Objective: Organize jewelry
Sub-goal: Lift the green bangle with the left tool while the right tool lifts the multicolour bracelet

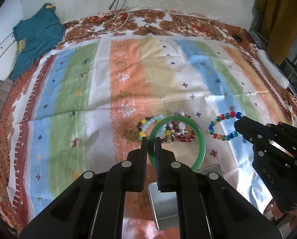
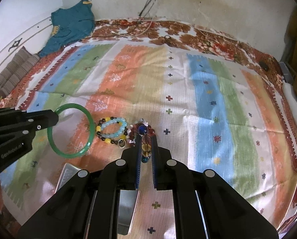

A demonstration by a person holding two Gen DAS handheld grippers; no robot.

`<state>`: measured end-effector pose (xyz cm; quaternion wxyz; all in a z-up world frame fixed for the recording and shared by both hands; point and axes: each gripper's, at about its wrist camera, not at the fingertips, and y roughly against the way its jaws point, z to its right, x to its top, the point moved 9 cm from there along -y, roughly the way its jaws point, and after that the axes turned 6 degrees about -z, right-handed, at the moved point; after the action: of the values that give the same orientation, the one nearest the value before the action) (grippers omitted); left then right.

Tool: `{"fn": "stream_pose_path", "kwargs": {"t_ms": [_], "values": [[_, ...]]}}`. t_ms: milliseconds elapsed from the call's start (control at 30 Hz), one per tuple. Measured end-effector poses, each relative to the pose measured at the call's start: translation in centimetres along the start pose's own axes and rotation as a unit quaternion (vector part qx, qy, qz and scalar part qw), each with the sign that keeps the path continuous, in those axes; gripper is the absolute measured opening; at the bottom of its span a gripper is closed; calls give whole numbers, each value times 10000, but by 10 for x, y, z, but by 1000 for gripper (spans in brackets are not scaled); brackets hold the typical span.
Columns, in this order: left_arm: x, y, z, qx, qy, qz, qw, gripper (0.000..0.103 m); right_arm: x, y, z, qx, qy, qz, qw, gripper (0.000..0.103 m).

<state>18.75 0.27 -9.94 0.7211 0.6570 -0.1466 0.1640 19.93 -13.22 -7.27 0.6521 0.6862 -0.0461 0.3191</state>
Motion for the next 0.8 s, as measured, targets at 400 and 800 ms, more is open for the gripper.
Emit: {"fn": "stream_pose_path", "kwargs": {"t_ms": [400, 800], "values": [[-19, 21, 6, -144, -14, 142, 9998, 7, -12, 32, -17, 161, 129, 211, 9996, 10], [-40, 28, 6, -21, -75, 122, 9999, 7, -32, 44, -28, 257, 182, 175, 9994, 10]]}}
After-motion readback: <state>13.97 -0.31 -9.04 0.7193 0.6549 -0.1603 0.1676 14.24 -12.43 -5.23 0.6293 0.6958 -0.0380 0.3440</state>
